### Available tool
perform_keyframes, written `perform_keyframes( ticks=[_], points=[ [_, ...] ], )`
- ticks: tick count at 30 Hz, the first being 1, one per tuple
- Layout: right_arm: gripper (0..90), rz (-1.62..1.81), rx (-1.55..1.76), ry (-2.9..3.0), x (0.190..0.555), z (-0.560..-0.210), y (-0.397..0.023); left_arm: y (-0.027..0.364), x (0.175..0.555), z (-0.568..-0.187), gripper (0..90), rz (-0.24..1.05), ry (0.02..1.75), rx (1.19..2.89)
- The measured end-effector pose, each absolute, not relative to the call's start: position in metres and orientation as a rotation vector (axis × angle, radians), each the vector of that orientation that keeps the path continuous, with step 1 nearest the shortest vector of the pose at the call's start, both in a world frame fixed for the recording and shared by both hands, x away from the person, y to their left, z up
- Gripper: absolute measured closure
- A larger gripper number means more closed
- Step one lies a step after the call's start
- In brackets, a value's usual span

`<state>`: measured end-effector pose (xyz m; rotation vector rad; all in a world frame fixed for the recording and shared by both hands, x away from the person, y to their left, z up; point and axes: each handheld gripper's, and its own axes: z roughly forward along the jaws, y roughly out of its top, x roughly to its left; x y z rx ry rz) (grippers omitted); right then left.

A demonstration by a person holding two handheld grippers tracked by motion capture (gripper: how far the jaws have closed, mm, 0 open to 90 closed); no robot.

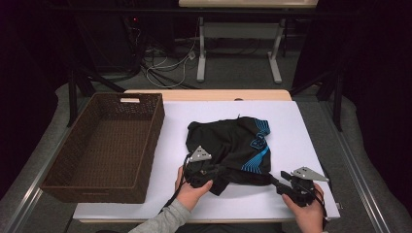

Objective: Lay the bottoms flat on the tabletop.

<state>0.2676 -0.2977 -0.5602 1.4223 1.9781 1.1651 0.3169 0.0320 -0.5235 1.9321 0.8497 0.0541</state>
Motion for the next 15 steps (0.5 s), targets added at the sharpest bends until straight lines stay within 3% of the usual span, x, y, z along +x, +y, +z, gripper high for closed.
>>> perform_keyframes(
  ticks=[9, 15],
  points=[
    [88.1, 1.147, 1.341, 2.16, 0.263, -0.559, -0.293, 0.033, 0.312, -0.532, 86.7, 0.044, 0.853, 1.953],
    [89.2, 1.092, 1.296, 2.151, 0.257, -0.552, -0.299, 0.028, 0.307, -0.536, 86.8, 0.031, 0.845, 1.977]
  ],
)
